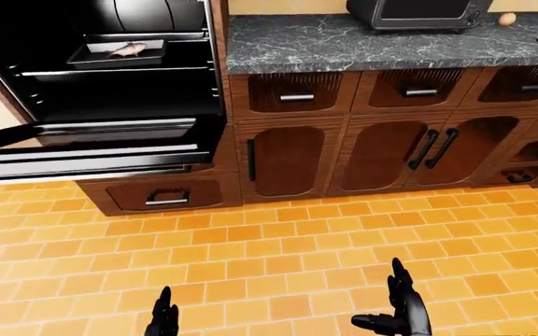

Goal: Close the oven door.

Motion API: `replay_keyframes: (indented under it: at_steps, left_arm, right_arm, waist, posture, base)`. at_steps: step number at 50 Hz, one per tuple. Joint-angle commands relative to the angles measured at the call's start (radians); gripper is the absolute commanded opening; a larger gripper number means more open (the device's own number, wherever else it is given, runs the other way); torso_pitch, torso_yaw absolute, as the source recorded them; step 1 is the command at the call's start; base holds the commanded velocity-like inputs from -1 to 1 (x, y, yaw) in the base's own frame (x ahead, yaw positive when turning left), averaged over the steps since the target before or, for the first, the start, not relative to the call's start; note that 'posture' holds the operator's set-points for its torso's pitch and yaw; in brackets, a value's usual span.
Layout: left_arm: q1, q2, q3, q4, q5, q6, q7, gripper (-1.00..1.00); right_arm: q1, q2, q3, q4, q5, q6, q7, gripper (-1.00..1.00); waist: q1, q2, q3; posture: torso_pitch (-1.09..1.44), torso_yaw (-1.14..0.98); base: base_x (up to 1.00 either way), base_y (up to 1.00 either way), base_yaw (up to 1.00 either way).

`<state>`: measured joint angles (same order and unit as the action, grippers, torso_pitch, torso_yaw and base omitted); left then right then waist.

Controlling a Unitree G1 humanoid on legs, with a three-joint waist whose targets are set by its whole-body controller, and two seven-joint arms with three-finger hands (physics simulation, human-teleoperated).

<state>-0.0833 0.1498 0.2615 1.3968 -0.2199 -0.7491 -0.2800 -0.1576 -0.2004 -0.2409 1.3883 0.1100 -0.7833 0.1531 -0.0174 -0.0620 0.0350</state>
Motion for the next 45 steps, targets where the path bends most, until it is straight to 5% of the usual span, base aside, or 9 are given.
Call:
replay_keyframes:
  at_steps: [1,9,13,14,29,30,39,43,45]
  left_arm:
    - [-0.011,0.018,0.005,-0.02,-0.004,-0.029,-0.001,1.0]
    - [-0.014,0.02,0.007,-0.02,-0.007,-0.026,-0.004,1.0]
    - [-0.015,0.02,0.008,-0.021,-0.01,-0.024,-0.005,1.0]
    - [-0.015,0.02,0.008,-0.021,-0.01,-0.024,-0.006,1.0]
    - [-0.014,0.021,0.008,-0.021,-0.013,-0.023,-0.008,1.0]
    - [-0.014,0.021,0.008,-0.021,-0.013,-0.024,-0.007,1.0]
    - [-0.014,0.02,0.007,-0.021,-0.014,-0.024,-0.008,1.0]
    - [-0.016,0.022,0.008,-0.021,-0.016,-0.022,-0.01,1.0]
    - [-0.017,0.022,0.008,-0.021,-0.016,-0.021,-0.01,1.0]
  right_arm:
    - [-0.014,-0.003,0.0,-0.02,0.003,-0.026,0.001,1.0]
    - [-0.018,-0.003,-0.002,-0.021,0.006,-0.025,0.004,1.0]
    - [-0.02,-0.003,-0.003,-0.022,0.009,-0.024,0.005,1.0]
    - [-0.02,-0.003,-0.003,-0.022,0.01,-0.024,0.005,1.0]
    - [-0.02,-0.005,-0.003,-0.021,0.014,-0.023,0.007,1.0]
    - [-0.02,-0.005,-0.003,-0.021,0.014,-0.022,0.007,1.0]
    - [-0.02,-0.005,-0.003,-0.021,0.014,-0.022,0.007,1.0]
    - [-0.021,-0.005,-0.003,-0.022,0.016,-0.022,0.008,1.0]
    - [-0.022,-0.005,-0.003,-0.022,0.016,-0.02,0.008,1.0]
  waist:
    - [0.005,-0.005,-0.013]
    - [0.005,0.059,-0.011]
    - [0.012,0.176,-0.032]
    - [0.017,0.12,-0.02]
    - [0.009,-0.038,-0.017]
    - [0.0,0.009,-0.015]
    - [0.005,0.058,-0.011]
    - [0.012,0.178,-0.033]
    - [0.016,0.128,-0.018]
  posture:
    - [0.0,0.0]
    - [0.0,0.0]
    - [0.0,0.0]
    - [0.0,0.0]
    - [0.0,0.0]
    - [0.0,0.0]
    - [0.0,0.0]
    - [0.0,0.0]
    - [0.0,0.0]
  base:
    - [0.0,0.23,0.0]
    - [0.0,0.23,0.0]
    - [0.0,0.23,0.0]
    - [0.0,0.23,0.0]
    - [0.0,0.23,0.0]
    - [0.0,0.23,0.0]
    - [0.0,0.23,0.0]
    - [0.0,0.24,0.0]
    - [0.0,0.23,0.0]
